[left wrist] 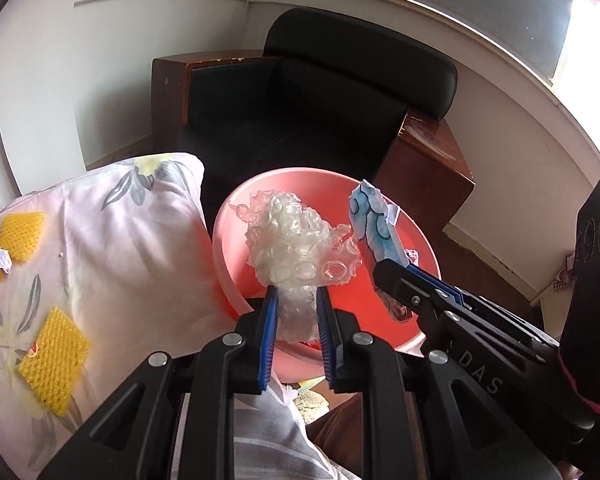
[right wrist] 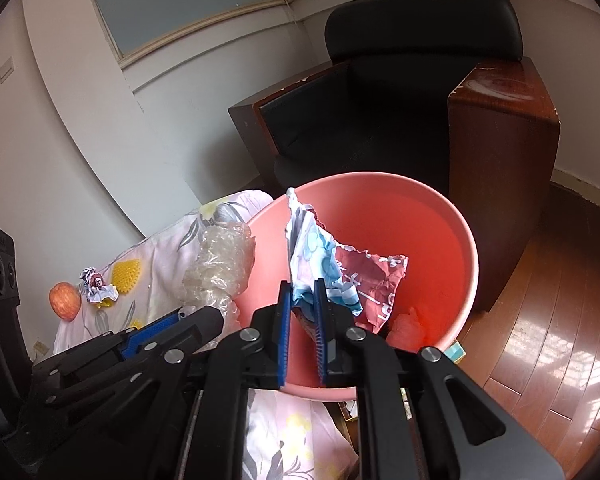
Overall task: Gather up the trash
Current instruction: 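Open the left tool to drop the clear net while the right tool drops the wrapper, then move both open tools back over the remaining trash on the table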
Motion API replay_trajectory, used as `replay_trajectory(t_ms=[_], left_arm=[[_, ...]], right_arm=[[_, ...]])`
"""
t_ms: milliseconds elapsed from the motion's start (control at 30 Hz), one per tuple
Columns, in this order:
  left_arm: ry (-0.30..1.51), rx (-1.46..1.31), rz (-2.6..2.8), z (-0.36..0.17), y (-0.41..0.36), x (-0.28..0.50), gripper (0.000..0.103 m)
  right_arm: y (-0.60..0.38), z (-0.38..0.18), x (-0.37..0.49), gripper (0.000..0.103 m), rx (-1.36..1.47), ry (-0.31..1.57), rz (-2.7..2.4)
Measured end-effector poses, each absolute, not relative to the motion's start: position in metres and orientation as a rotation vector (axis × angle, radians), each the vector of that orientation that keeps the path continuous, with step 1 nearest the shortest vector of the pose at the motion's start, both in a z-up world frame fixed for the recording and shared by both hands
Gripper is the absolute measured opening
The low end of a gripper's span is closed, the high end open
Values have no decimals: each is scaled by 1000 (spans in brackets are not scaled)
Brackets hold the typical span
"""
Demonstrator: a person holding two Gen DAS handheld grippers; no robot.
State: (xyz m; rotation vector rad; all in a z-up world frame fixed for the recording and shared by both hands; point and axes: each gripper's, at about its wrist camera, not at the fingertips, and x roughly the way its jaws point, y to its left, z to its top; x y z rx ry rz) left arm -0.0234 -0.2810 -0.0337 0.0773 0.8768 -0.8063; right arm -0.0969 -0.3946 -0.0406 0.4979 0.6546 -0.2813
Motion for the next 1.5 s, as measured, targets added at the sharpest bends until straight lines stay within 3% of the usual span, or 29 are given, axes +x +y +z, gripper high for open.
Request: replay_trajectory(t_ms=[333,467,633,867,1500], left_arm=[[967,83,-815,-56,-303,-2,23],[972,70,-806,-60,-303,1,29],[961,63,-804,-58,-300,-2,31],[930,57,-783,-47,-287,-13,40],[880,44,-642,-24,-218,-41,41]], right_arm=[[-412,-58,-87,12,520,697,-285],[-419,-64,-87,15,531,712,-295],[-421,-65,-90,27,531,708,-304],[-414,-59,-99,28,511,699,-309],[-353,-38,-110,28,438,722,-211]])
